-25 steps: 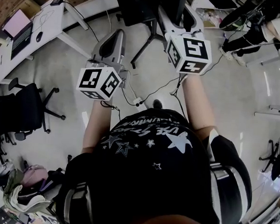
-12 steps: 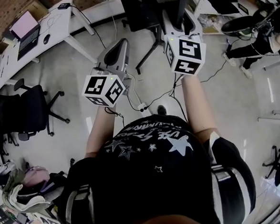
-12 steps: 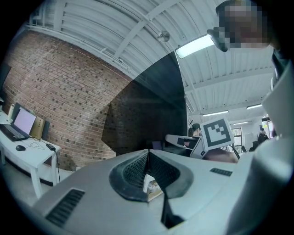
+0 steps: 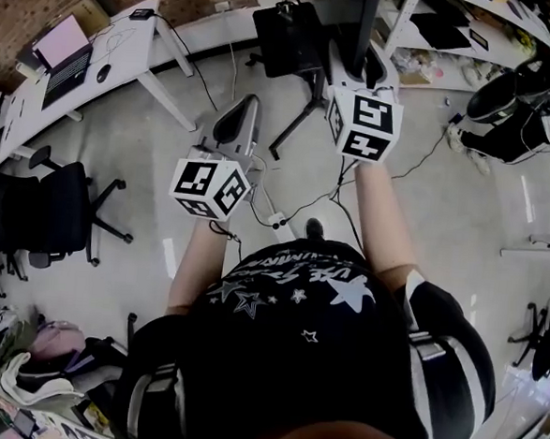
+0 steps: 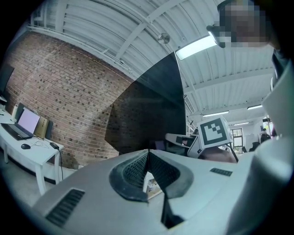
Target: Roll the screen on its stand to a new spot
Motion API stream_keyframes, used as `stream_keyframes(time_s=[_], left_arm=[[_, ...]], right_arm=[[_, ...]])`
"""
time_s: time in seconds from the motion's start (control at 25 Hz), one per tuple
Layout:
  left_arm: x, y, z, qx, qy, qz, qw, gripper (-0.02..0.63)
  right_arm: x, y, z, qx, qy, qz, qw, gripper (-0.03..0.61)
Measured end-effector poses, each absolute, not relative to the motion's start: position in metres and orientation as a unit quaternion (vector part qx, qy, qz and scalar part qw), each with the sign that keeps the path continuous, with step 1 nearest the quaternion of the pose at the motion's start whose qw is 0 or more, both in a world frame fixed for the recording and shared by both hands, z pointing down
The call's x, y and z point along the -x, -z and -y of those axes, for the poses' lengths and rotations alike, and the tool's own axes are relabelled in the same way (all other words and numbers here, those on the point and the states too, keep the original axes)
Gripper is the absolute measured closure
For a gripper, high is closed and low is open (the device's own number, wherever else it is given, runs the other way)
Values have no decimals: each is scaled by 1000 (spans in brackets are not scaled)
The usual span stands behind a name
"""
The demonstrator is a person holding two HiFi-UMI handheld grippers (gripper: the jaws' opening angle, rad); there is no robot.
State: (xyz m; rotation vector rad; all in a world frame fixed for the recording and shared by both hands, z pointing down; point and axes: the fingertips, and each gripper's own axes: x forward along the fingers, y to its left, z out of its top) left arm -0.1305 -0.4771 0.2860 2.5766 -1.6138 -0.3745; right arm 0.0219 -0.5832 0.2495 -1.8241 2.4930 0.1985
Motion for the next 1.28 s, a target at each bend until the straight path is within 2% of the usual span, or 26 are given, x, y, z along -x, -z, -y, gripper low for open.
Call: stream_keyframes(time_s=[0.48, 1.28], left_arm=[[150, -293, 417, -842, 128, 523, 42, 601], [204, -313, 346, -842, 134, 517, 76, 601]], right_arm=[[-21, -244, 545, 607, -56, -792, 26, 368], [31, -244, 464, 638, -63, -767, 39, 368]])
